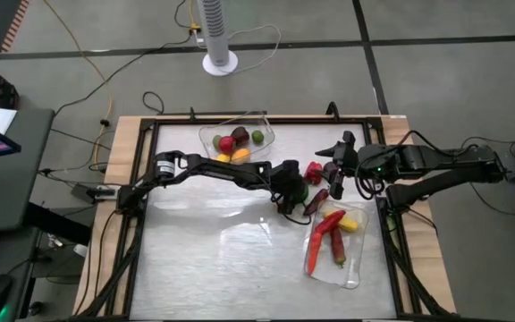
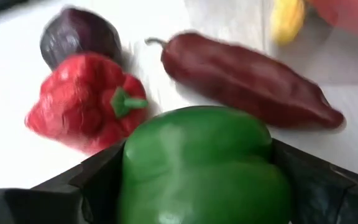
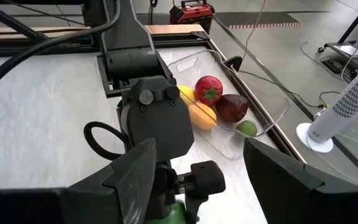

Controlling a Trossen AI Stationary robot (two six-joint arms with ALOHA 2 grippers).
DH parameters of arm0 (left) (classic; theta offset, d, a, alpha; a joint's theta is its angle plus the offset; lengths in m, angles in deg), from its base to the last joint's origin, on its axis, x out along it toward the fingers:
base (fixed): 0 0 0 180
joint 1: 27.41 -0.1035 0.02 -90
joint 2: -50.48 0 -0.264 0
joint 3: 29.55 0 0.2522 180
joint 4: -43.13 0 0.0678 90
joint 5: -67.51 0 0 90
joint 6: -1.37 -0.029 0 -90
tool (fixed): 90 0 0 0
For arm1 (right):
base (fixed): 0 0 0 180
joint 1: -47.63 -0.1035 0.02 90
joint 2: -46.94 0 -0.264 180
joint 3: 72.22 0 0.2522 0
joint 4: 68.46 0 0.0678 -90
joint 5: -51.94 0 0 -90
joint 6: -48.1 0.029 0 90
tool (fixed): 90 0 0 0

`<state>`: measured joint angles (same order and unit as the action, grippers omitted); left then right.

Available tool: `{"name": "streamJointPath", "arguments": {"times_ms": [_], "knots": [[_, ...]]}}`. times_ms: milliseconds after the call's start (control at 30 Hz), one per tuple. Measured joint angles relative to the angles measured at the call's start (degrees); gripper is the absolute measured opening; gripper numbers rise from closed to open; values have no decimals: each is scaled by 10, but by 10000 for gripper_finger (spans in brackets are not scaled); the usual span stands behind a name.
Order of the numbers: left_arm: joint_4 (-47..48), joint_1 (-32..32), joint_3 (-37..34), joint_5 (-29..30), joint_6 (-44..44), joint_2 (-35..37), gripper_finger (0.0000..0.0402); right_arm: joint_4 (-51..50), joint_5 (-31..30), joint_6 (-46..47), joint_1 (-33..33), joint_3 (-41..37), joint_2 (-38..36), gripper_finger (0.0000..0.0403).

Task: Sort produce into baskets
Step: Put the green bell pepper into the bottom transparent bin

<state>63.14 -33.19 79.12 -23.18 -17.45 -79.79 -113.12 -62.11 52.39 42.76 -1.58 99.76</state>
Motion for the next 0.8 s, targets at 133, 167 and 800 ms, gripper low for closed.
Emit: {"name": "streamJointPath", "arguments": {"times_ms": [133, 167, 800], "knots": [[73, -2, 16, 15, -15, 20, 320, -1, 0, 4, 0, 0, 0, 272], [82, -3, 17, 16, -19, 31, 321, -1, 0, 4, 0, 0, 0, 272], [5, -38, -42, -494, 79, 140, 321, -3, -5, -7, 6, 0, 0, 272]]}}
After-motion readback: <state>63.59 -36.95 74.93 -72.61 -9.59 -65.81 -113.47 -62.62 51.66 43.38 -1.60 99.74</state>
